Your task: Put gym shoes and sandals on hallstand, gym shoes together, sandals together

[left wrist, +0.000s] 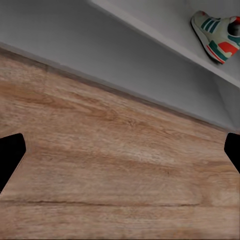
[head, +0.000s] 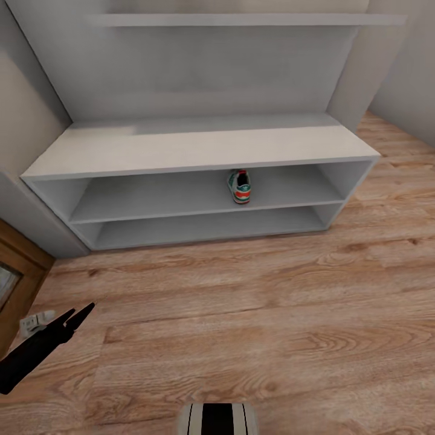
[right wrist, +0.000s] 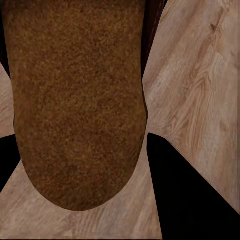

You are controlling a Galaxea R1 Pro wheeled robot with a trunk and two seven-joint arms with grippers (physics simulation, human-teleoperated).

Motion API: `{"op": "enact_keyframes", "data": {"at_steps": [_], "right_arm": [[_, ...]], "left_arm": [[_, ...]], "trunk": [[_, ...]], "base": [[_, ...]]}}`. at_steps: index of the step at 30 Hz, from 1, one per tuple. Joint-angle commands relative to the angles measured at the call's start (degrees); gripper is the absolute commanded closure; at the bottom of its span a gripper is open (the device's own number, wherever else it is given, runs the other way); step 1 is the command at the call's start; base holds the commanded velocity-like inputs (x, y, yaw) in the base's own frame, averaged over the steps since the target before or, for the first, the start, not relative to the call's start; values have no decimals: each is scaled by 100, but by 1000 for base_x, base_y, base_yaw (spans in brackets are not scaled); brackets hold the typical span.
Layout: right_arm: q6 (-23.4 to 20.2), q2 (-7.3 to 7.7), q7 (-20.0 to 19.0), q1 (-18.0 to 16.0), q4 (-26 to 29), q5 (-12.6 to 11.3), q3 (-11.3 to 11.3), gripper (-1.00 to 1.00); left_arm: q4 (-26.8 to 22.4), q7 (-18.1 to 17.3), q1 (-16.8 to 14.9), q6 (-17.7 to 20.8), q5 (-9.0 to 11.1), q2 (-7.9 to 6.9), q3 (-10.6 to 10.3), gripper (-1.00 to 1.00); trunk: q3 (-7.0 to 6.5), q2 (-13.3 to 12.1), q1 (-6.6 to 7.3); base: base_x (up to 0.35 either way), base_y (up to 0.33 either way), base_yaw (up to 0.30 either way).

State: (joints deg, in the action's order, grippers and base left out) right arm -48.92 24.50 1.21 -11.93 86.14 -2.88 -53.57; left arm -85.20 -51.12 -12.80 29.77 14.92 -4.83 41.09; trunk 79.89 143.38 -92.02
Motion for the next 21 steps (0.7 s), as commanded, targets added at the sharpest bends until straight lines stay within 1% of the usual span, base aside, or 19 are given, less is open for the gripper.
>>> {"op": "enact_keyframes", "data": {"at_steps": [1, 5, 10, 14, 16, 21], "right_arm": [[-30, 2, 20, -5, 8, -21, -5, 100], [-30, 2, 20, -4, 8, -21, -5, 100], [-30, 2, 20, -3, 8, -20, -5, 100], [-30, 3, 20, -3, 8, -20, -6, 100], [-30, 8, 20, -3, 8, -20, -11, 100], [-30, 9, 20, -3, 8, -20, -13, 100]], "left_arm": [[4, -12, -3, 46, 31, 0, 5, -100], [4, -12, -3, 46, 36, 0, 5, -100], [4, -12, -3, 46, 36, 0, 5, -100], [4, -13, -3, 46, 37, 0, 5, -100], [4, -12, -3, 46, 37, 0, 7, -100], [4, -12, -3, 46, 37, 0, 5, -100]], "trunk": [[3, 2, 4], [7, 2, 4], [22, 2, 4], [29, 2, 4], [30, 2, 4], [30, 2, 4]], "base": [[-249, 214, 0], [-132, 104, 70], [-18, 14, 222], [-1, 9, 89], [0, 166, 21], [0, 284, 4]]}}
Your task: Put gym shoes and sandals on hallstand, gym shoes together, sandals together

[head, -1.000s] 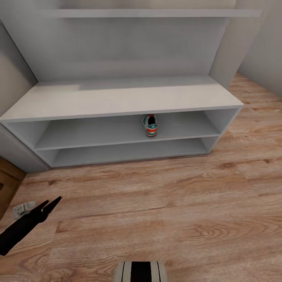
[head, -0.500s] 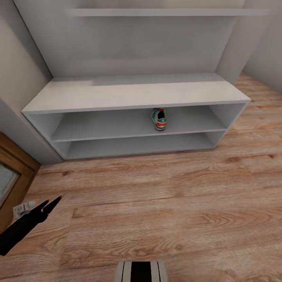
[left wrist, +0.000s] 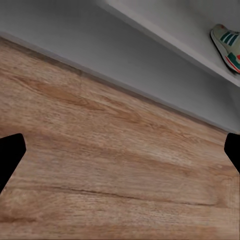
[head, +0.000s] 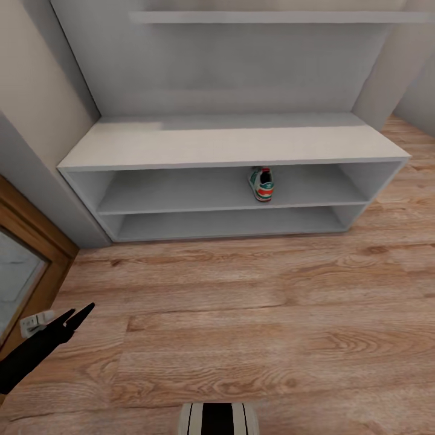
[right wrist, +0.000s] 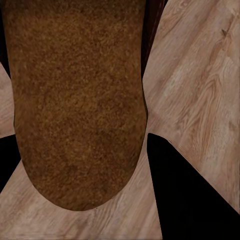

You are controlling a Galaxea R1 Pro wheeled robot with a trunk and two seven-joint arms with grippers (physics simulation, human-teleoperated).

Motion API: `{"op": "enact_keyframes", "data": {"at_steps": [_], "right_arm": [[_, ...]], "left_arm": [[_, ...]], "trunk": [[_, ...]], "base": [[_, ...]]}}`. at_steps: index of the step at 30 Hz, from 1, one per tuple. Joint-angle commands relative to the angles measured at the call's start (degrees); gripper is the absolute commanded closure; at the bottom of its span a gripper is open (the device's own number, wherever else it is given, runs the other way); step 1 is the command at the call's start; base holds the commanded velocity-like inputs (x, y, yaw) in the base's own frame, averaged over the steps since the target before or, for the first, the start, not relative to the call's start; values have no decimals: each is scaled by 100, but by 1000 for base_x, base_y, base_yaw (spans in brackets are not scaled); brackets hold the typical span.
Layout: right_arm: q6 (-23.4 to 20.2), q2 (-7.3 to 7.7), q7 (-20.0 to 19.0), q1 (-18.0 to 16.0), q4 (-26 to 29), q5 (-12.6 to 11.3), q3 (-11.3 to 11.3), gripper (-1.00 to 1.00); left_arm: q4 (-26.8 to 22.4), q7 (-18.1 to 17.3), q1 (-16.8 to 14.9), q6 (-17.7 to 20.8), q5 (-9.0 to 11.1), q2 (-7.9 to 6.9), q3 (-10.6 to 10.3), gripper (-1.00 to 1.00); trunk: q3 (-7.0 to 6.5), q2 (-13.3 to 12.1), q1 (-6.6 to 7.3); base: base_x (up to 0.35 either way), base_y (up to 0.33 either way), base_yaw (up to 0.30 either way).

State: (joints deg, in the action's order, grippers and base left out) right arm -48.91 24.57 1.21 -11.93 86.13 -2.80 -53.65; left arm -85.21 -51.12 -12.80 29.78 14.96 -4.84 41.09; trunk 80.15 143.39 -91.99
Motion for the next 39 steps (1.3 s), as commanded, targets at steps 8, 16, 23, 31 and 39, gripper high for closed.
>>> {"op": "enact_keyframes", "data": {"at_steps": [8, 16, 23, 31, 39], "right_arm": [[-30, 1, 20, -3, 9, -27, -5, 100], [-30, 4, 15, -4, 9, -36, -10, 100], [-30, 4, 11, -3, 9, -71, -13, 100], [-31, 4, 11, -3, 9, -73, 2, 100], [-33, 3, 11, -3, 9, -74, 4, 100]], "left_arm": [[5, -12, -4, 46, 34, 0, 6, -100], [5, -12, -4, 46, 34, 0, 4, -100], [5, -15, -4, 46, 34, 0, 4, -100], [5, -13, -4, 46, 34, 0, 4, -100], [5, -17, -4, 46, 34, 0, 4, -100]], "trunk": [[4, 1, 1], [4, 1, 1], [4, 1, 1], [4, 1, 1], [4, 1, 1]], "base": [[0, 86, 0], [0, 145, 0], [0, 33, 0], [0, 176, 0], [0, 49, 0]]}}
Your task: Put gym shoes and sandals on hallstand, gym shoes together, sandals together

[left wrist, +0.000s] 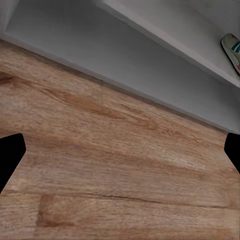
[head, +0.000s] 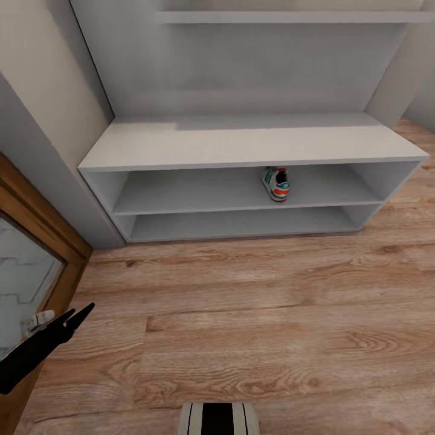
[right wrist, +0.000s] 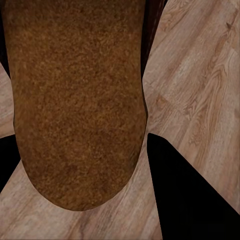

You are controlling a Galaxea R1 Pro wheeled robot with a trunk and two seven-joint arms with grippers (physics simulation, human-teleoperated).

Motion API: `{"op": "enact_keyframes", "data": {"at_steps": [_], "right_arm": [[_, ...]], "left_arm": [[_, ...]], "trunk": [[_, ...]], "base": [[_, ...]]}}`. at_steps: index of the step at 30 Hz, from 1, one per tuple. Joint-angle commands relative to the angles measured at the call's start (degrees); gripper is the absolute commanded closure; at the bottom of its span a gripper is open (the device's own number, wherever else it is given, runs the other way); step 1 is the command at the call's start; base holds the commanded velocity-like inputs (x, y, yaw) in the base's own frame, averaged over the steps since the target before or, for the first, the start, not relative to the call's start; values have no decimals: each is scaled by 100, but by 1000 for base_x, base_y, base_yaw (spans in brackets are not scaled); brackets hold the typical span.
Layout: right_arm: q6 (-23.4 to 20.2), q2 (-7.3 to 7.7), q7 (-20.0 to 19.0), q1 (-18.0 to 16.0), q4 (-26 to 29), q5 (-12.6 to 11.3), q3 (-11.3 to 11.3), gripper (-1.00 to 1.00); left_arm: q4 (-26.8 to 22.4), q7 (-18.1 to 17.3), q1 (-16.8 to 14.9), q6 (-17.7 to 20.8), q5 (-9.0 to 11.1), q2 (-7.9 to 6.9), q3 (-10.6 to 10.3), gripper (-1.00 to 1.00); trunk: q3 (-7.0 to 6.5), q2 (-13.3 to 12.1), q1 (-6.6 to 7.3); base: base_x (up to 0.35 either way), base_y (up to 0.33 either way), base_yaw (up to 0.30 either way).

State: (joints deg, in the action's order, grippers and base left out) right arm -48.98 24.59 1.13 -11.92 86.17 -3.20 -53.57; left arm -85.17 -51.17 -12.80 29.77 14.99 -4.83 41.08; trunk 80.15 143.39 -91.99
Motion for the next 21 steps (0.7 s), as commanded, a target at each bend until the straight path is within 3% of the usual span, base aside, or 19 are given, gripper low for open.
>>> {"op": "enact_keyframes", "data": {"at_steps": [1, 21], "right_arm": [[-26, 1, 19, -4, 5, -35, -4, 100], [-27, 2, 19, -5, 5, -31, -4, 100]], "left_arm": [[1, -11, -3, 46, 31, 0, 5, -100], [1, -14, -3, 46, 31, 0, 9, -100]], "trunk": [[4, 2, 1], [4, 2, 1]], "base": [[0, 5, 0], [-78, 89, 0]]}}
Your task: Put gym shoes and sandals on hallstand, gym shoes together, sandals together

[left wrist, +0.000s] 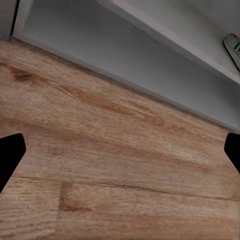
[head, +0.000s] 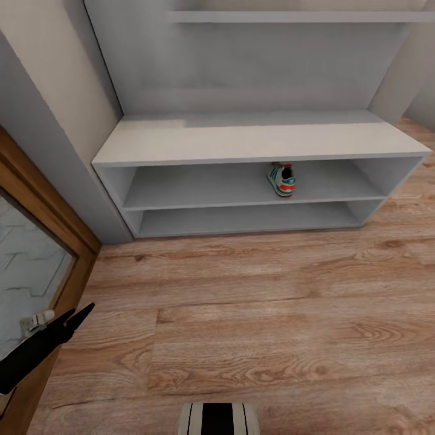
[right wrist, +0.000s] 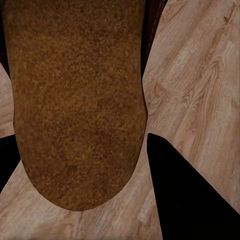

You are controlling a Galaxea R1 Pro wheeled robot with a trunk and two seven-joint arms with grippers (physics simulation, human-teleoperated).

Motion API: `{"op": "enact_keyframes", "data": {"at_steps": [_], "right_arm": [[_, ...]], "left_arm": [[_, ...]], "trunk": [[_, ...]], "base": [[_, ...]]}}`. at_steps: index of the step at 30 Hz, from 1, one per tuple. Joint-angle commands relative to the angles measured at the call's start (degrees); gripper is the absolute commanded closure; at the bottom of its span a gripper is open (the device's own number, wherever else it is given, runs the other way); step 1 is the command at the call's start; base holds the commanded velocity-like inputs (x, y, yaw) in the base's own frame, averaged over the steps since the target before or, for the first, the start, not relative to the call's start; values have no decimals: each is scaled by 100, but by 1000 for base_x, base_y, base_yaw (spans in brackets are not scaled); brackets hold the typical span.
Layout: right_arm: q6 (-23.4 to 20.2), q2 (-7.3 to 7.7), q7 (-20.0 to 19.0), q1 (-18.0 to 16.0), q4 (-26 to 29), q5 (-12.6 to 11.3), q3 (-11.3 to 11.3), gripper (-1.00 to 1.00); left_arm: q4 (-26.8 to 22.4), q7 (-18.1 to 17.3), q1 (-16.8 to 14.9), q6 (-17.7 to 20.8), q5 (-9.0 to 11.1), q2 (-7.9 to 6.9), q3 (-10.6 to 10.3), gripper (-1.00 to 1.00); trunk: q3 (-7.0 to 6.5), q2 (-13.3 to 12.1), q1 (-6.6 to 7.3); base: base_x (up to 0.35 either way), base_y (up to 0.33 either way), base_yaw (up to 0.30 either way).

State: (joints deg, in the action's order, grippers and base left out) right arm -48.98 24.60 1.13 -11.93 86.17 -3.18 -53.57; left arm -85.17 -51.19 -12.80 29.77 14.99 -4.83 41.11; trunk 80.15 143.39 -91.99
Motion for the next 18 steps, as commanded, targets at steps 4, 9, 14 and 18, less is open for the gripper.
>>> {"op": "enact_keyframes", "data": {"at_steps": [4, 9, 14, 18], "right_arm": [[-24, 0, 19, -2, 5, -33, -4, 100], [-24, -1, 19, -3, 5, -33, -4, 100], [-25, -1, 19, -2, 5, -33, -4, 100], [-24, 0, 21, -2, 5, -33, -4, 100]], "left_arm": [[1, -13, -3, 46, 31, 0, 9, -100], [1, -13, -3, 46, 31, 0, 10, -100], [1, -14, -3, 46, 31, 0, 11, -100], [1, -14, -3, 46, 31, -2, 9, -100]], "trunk": [[11, 2, 1], [33, 2, 1], [46, 2, 1], [48, 2, 1]], "base": [[-3, 3, 73], [0, 0, 208], [0, 0, 116], [0, 44, 22]]}}
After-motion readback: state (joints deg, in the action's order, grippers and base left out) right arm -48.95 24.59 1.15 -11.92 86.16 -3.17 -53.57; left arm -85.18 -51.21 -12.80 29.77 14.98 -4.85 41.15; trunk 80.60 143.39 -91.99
